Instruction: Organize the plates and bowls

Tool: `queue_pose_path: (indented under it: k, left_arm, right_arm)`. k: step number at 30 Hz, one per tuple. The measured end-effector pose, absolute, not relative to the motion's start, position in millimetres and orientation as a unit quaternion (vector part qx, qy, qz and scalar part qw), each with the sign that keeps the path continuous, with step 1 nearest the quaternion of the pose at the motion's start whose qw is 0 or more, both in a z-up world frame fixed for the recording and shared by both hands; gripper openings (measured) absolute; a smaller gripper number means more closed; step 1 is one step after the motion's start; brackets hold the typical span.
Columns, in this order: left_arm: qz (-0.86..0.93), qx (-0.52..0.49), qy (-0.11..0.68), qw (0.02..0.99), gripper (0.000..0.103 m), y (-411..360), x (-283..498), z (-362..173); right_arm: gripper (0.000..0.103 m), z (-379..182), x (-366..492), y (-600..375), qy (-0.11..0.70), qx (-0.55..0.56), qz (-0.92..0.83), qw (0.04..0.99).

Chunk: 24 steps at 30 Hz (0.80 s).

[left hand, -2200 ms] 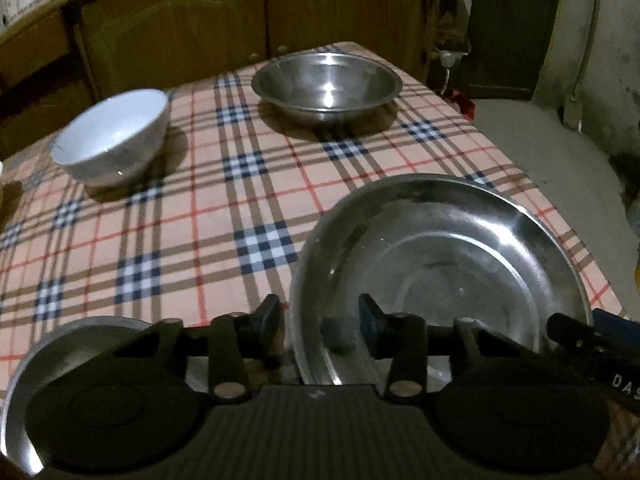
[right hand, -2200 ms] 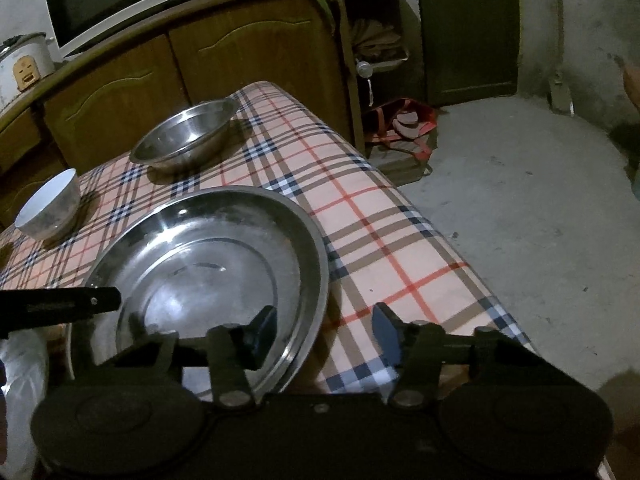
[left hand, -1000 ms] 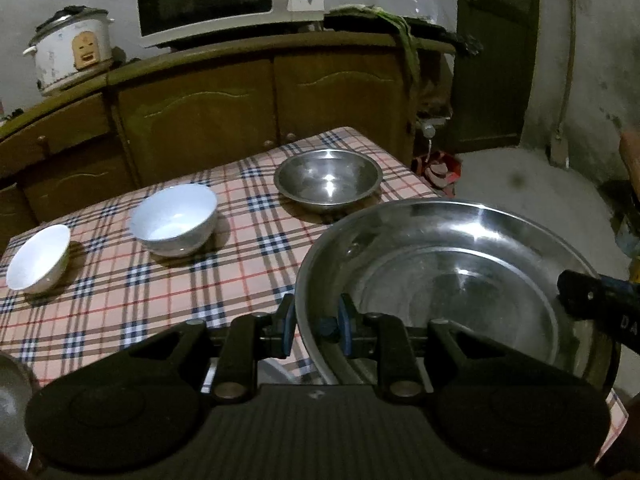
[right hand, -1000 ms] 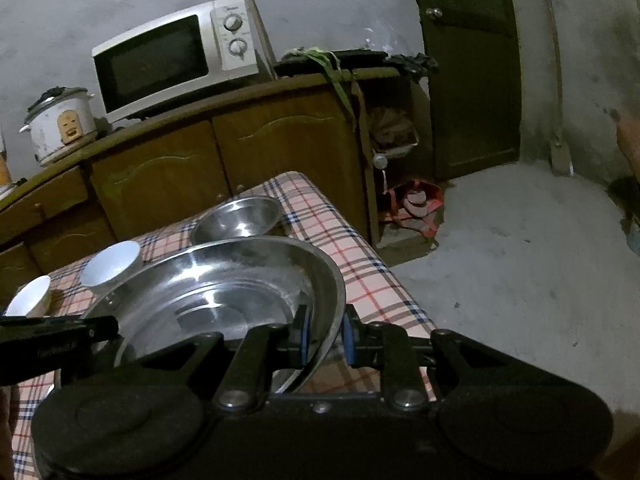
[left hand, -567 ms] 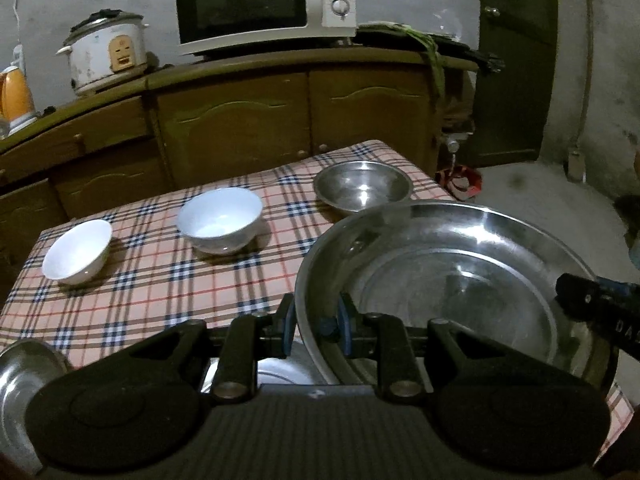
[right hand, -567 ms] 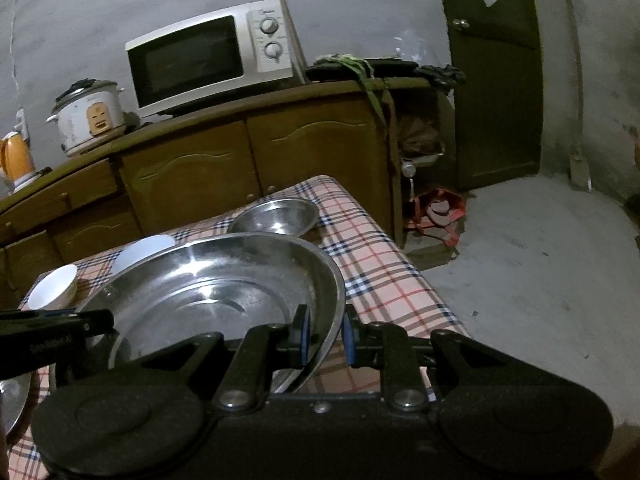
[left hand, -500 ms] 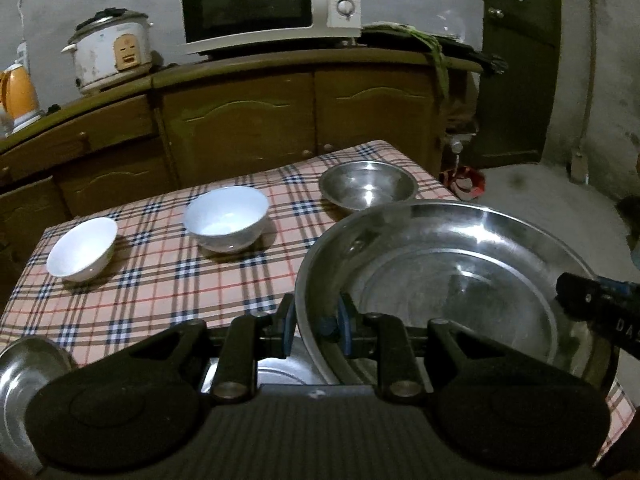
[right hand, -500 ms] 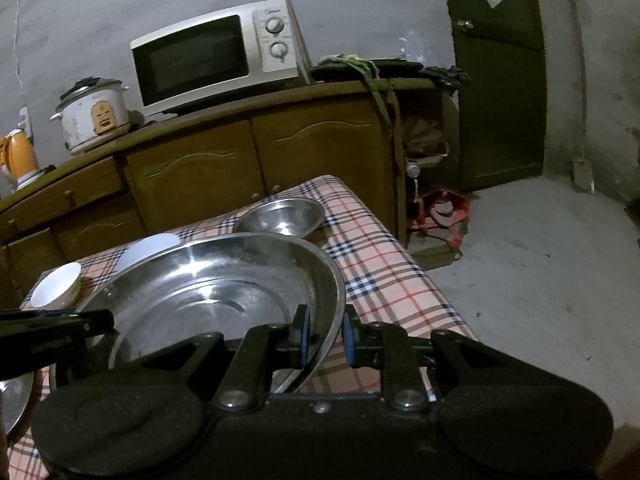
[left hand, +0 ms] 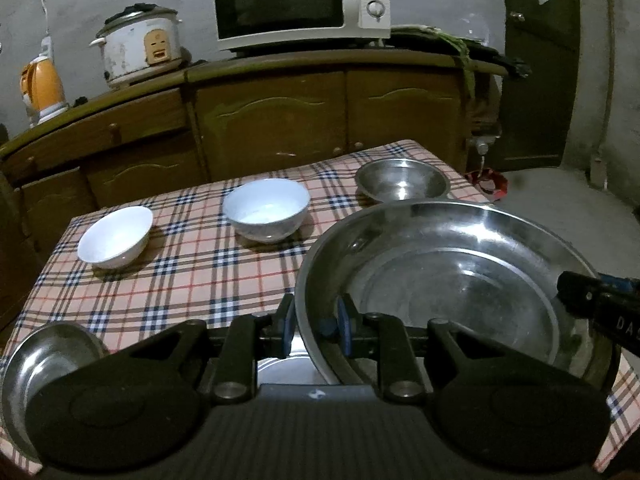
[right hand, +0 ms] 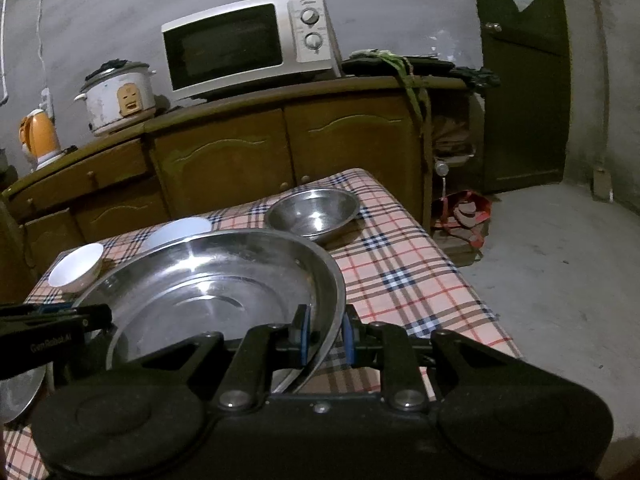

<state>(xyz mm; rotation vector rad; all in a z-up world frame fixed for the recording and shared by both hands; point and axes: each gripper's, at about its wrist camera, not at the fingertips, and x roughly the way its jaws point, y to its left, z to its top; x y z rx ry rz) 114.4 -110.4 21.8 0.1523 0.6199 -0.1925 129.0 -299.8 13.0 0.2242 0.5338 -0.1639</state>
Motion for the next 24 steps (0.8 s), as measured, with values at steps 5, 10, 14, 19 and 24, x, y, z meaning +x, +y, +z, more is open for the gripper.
queue_pose_path:
  k: [5,10,14,19,24]
  left_arm:
    - [-0.083,0.074,0.306,0.946,0.022,-100.9,114.0,20.3]
    - [-0.072,0.073,0.31,0.945,0.022,-91.0,113.2,17.3]
    - [-0.065,0.069,0.314,0.945,0.022,-83.1,114.1,15.3]
    - [-0.056,0.065,0.314,0.946,0.022,-74.3,114.1,15.3]
    - [-0.049,0.06,0.317,0.945,0.022,-67.9,113.5,13.3]
  right_arm:
    - [0.023,10.1,132.9,-288.3,0.27,0.106,-0.07,0.955]
    - [0.023,6.3,136.6,-277.9,0.277,0.102,-0.06,0.954]
    - [0.023,3.9,138.7,-269.5,0.281,0.098,-0.053,0.953]
    - [0.023,1.9,141.8,-260.0,0.285,0.095,-0.044,0.953]
    - [0.023,0.4,144.4,-253.4,0.288,0.09,-0.038,0.953]
